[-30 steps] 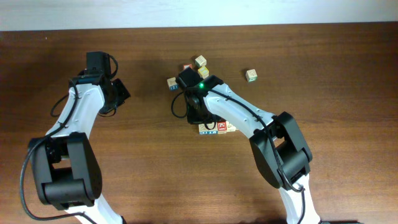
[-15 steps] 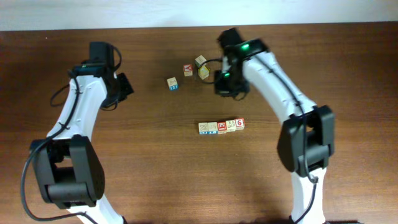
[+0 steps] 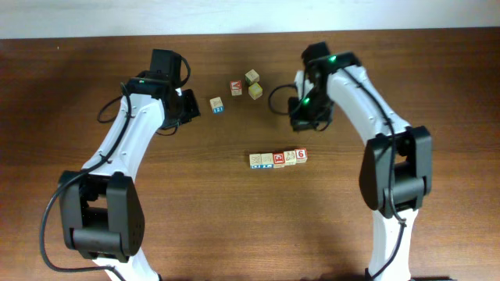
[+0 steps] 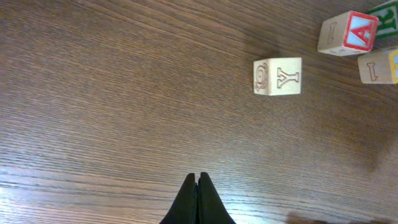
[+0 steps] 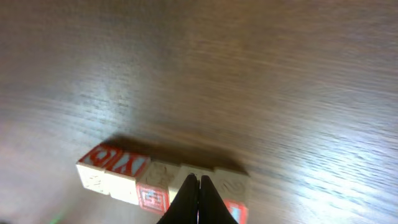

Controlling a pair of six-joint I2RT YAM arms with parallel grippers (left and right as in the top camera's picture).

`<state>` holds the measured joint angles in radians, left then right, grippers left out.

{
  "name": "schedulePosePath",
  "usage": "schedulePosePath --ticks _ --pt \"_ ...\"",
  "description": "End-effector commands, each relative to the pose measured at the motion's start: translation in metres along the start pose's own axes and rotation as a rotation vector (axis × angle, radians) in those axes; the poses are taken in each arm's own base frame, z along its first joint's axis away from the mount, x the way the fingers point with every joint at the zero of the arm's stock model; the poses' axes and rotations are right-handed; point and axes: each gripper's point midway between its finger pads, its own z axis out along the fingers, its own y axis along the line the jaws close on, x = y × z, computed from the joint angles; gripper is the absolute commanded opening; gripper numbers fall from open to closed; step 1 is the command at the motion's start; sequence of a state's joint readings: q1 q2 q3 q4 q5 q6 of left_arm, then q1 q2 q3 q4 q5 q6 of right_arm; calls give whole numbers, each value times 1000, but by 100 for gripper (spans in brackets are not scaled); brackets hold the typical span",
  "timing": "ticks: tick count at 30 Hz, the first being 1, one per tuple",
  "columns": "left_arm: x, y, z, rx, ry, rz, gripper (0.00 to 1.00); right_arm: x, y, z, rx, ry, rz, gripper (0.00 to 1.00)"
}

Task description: Rotate 5 blocks

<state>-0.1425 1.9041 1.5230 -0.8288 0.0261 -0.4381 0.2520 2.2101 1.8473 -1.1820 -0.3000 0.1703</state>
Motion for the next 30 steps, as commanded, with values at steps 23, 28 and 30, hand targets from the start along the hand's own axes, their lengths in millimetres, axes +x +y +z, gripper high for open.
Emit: schedulePosePath --ticks 23,28,30 --pt "-13 -1 2 -8 -44 -19 2 17 3 43 302 -60 64 4" --pt "-13 -2 2 -6 -47 -19 3 20 2 43 302 -49 65 4" --pt "-13 -2 2 -6 -47 -19 3 20 2 43 302 -48 66 4"
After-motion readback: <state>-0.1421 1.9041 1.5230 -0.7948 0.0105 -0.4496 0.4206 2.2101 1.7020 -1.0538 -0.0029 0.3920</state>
